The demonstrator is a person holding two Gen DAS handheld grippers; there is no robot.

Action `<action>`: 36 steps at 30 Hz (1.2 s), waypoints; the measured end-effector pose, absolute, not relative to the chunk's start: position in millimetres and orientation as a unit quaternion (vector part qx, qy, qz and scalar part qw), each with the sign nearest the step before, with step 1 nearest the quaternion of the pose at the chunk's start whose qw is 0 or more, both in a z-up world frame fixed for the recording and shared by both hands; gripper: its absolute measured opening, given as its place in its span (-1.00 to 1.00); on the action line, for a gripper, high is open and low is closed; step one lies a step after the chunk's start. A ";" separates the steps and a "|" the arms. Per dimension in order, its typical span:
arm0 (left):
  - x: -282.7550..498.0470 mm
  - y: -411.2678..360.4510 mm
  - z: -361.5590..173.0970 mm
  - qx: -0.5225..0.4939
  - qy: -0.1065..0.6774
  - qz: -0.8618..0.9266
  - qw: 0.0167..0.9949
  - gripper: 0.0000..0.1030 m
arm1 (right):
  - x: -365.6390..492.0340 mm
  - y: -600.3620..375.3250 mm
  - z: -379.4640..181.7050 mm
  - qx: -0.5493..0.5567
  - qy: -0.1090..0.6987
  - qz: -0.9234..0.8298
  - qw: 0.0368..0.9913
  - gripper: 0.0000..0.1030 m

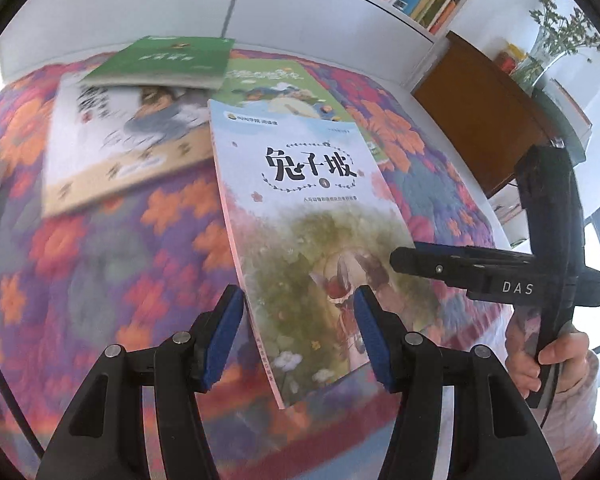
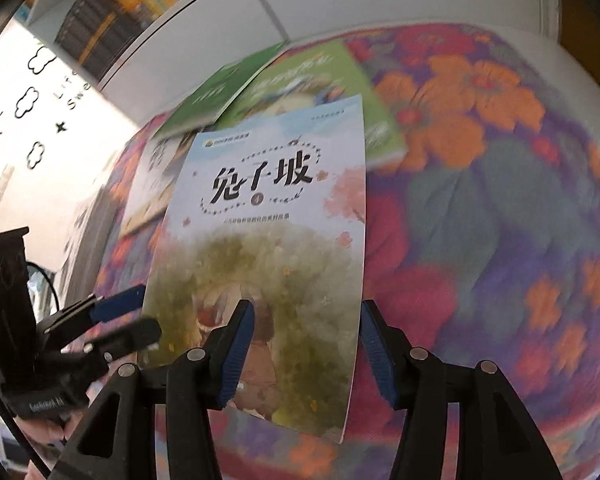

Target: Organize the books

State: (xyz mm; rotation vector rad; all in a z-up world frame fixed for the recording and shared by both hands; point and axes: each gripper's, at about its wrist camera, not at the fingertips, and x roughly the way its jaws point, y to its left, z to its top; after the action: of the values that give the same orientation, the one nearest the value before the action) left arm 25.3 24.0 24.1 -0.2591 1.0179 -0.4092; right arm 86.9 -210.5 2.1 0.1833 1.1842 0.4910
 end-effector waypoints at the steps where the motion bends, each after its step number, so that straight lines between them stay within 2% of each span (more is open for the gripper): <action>1: 17.9 28.8 23.1 -0.126 0.482 -0.193 0.845 0.05 | 81.1 -206.2 -0.2 0.088 0.552 0.234 0.795 0.04; 7: -2.7 61.8 11.9 -0.132 0.486 -0.160 0.849 0.05 | 65.3 -168.7 -2.7 0.086 0.547 0.278 0.785 0.11; 11: 9.0 88.1 -2.6 -0.183 0.491 -0.163 0.836 0.05 | 70.4 -152.4 -6.6 0.087 0.535 0.305 0.783 0.11; 17: 28.5 94.1 -5.4 -0.189 0.477 -0.171 0.841 0.05 | 89.1 -162.4 -19.0 0.166 0.521 0.351 0.760 0.11; 22: 30.7 99.7 -9.9 -0.201 0.446 -0.187 0.852 0.05 | 100.8 -170.0 -29.1 0.210 0.493 0.382 0.753 0.02; 23: 28.3 100.4 -10.4 -0.199 0.440 -0.191 0.854 0.06 | 98.5 -171.0 -29.5 0.206 0.488 0.383 0.757 -0.04; 29: 22.4 100.2 -11.4 -0.199 0.425 -0.186 0.863 0.06 | 87.8 -161.5 -25.5 0.160 0.466 0.379 0.783 -0.04; 36: 20.9 99.0 -11.5 -0.192 0.418 -0.185 0.868 0.08 | 88.3 -163.0 -26.6 0.159 0.462 0.379 0.786 -0.04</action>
State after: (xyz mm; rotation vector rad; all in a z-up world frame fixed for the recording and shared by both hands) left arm 20.9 99.0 -11.5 -0.4027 0.8747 -0.3870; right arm 88.3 -163.0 -26.6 0.3423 0.9973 0.8165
